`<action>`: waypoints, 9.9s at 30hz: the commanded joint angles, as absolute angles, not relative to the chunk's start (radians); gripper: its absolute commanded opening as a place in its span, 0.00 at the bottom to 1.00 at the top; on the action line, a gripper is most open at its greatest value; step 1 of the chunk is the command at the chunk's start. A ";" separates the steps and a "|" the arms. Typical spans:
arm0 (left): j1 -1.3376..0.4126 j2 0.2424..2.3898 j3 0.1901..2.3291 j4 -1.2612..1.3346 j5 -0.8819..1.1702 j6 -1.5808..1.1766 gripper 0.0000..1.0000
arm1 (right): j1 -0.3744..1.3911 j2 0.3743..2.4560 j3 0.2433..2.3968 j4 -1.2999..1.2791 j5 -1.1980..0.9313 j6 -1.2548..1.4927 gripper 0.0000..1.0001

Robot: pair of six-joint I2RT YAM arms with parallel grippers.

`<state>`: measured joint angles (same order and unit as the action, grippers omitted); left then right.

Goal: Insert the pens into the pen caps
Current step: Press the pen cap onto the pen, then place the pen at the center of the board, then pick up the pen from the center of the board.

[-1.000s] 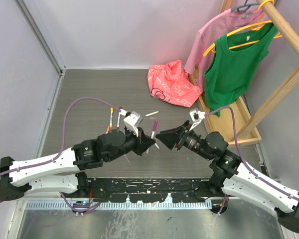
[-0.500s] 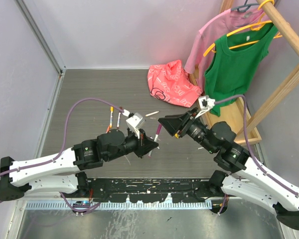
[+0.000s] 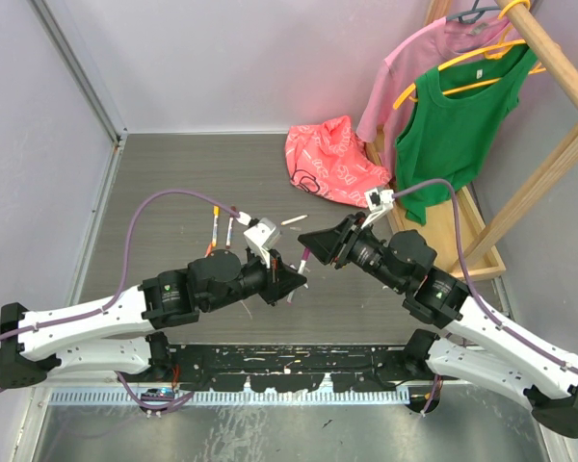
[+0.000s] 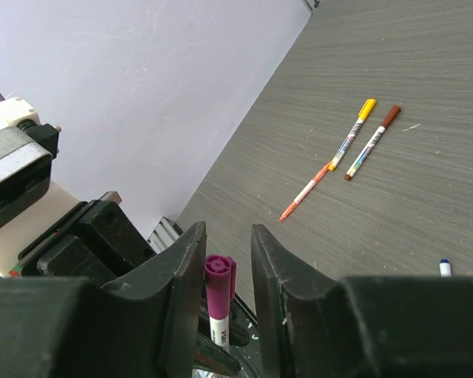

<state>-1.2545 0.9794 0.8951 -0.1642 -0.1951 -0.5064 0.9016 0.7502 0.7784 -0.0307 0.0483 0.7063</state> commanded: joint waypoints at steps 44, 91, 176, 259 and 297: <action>-1.213 0.908 1.130 -0.029 -0.494 -0.386 0.00 | 1.440 1.031 0.613 -0.004 0.205 0.868 0.00; -1.209 0.862 1.151 -0.103 -0.367 -0.362 0.00 | 1.431 1.087 0.789 -0.012 0.333 0.755 0.00; -0.541 1.894 1.499 -0.728 -0.128 -0.276 0.00 | 1.308 0.684 0.670 -0.544 0.584 0.900 0.99; -0.391 1.172 1.012 -0.798 -0.144 -0.288 0.50 | 1.308 0.718 0.640 -0.595 0.564 0.915 0.99; -0.391 0.795 0.873 -0.709 -0.015 -0.211 0.57 | 0.882 1.606 1.005 -0.430 0.049 0.374 0.54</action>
<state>-0.3969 0.8070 0.8707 -0.7616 -0.0216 -0.2203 0.8886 1.5848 0.9672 -0.4820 0.0834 0.4171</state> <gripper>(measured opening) 0.570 0.554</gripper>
